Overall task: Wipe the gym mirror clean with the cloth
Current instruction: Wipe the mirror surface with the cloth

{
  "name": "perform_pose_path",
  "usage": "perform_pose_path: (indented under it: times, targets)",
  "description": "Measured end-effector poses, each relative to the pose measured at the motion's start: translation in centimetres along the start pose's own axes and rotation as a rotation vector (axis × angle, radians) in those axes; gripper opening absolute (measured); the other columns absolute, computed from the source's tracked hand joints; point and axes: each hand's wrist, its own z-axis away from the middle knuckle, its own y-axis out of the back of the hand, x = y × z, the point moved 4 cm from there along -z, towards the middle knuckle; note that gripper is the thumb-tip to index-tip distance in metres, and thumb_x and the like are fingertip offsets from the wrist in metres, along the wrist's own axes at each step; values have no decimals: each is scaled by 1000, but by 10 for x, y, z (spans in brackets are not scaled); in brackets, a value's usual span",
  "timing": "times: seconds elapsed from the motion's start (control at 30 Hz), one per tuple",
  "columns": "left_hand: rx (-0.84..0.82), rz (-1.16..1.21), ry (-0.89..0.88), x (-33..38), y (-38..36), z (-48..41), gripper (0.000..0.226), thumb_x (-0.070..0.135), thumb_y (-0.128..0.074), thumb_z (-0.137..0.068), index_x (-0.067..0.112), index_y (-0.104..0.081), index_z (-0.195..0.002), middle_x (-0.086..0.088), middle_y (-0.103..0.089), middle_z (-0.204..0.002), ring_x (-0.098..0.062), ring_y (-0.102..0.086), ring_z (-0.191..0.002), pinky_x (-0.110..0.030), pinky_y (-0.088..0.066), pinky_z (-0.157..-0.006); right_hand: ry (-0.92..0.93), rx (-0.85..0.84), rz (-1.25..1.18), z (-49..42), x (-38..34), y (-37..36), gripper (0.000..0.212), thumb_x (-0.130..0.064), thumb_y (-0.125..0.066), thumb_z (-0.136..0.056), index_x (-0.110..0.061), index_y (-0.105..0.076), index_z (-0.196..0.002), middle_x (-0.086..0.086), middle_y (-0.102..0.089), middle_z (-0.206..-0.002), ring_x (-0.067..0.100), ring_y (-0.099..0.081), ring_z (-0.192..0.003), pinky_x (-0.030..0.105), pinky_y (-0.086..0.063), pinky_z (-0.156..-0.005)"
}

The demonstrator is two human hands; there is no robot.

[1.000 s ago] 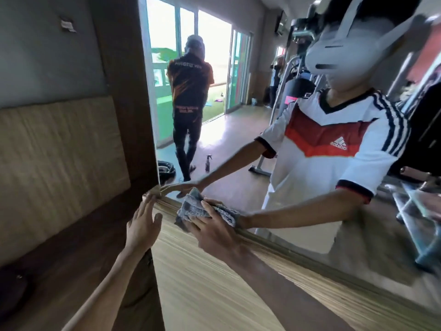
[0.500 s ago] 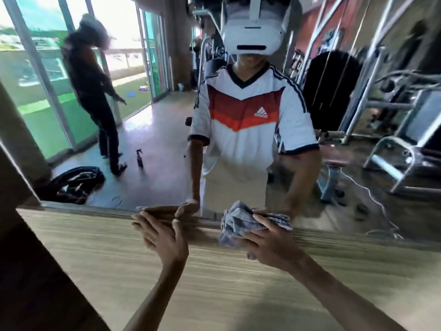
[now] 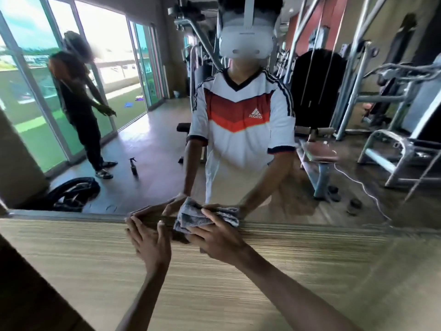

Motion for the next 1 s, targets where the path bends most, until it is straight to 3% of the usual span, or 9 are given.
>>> perform_pose_path:
  times: [0.1, 0.23, 0.33, 0.43, 0.53, 0.67, 0.83, 0.93, 1.0]
  targets:
    - [9, -58, 24, 18, -16, 17, 96, 50, -36, -80, 1, -8, -158, -14, -1, -168, -29, 1, -155, -48, -5, -122, -41, 37, -39, 50, 20, -8, 45, -37, -65, -86, -26, -64, -130, -9, -64, -131, 10, -63, -110, 47, -12, -122]
    - [-9, -79, -26, 33, -49, 60, 103, 65, -24, -77, 2, -14, -158, -16, -9, -167, -34, -1, -154, -55, -10, -118, -258, 122, -35, 147, 49, -16, 45, -16, -36, -99, -30, -63, -132, -8, -61, -132, 13, -56, -101, 43, -26, -118]
    - [-96, -95, -127, 47, -85, 104, 95, 62, -27, -83, -7, -31, -148, -25, -19, -161, -44, -7, -151, -61, -13, -114, -490, 217, 3, 214, 68, -14, 41, -11, -42, -95, -28, -62, -126, -4, -65, -123, 17, -61, -97, 42, -32, -111]
    - [-205, -188, -290, 55, -119, 142, 85, 55, -32, -85, -18, -42, -129, -41, -29, -148, -54, -14, -146, -70, -16, -109, -746, 248, 51, 272, 81, -10, 37, -15, -52, -88, -27, -58, -122, -1, -55, -126, 24, -53, -98, 43, -38, -93]
    - [-246, -289, -546, 60, -138, 171, 70, 47, -39, -85, -11, -50, -122, -39, -43, -133, -45, -26, -139, -68, -20, -107, -1037, 280, -6, 313, 88, -2, 34, -16, -48, -88, -22, -57, -119, 6, -56, -124, 29, -50, -96, 41, -37, -81]
    - [-195, -295, -829, 73, -142, 181, 59, 45, -44, -85, 1, -52, -123, -28, -50, -125, -34, -38, -118, -63, -32, -101, -1262, 307, -105, 333, 92, 0, 37, -22, -45, -84, -15, -56, -119, 11, -55, -122, 32, -49, -102, 42, -35, -83]
    - [-165, -311, -1017, 81, -122, 161, 44, 41, -44, -87, 15, -52, -121, -13, -50, -112, -31, -45, -103, -54, -33, -97, -1845, 643, -153, 351, 107, 0, 37, -6, -44, -82, -2, -51, -119, 28, -58, -115, 38, -47, -109, 45, -33, -97]
    - [-150, -319, -999, 75, -108, 138, 40, 39, -45, -86, 16, -56, -116, -13, -51, -109, -33, -45, -101, -58, -37, -94, -1966, 694, -178, 307, 101, 8, 35, -3, -46, -81, -3, -53, -116, 28, -60, -109, 42, -51, -105, 47, -32, -95]
    - [-128, -308, -972, 68, -100, 127, 41, 38, -45, -85, 15, -56, -116, -14, -48, -108, -35, -44, -99, -56, -38, -90, -1883, 623, -209, 262, 76, 10, 32, -10, -45, -84, -9, -52, -115, 23, -61, -108, 39, -51, -104, 48, -33, -93]
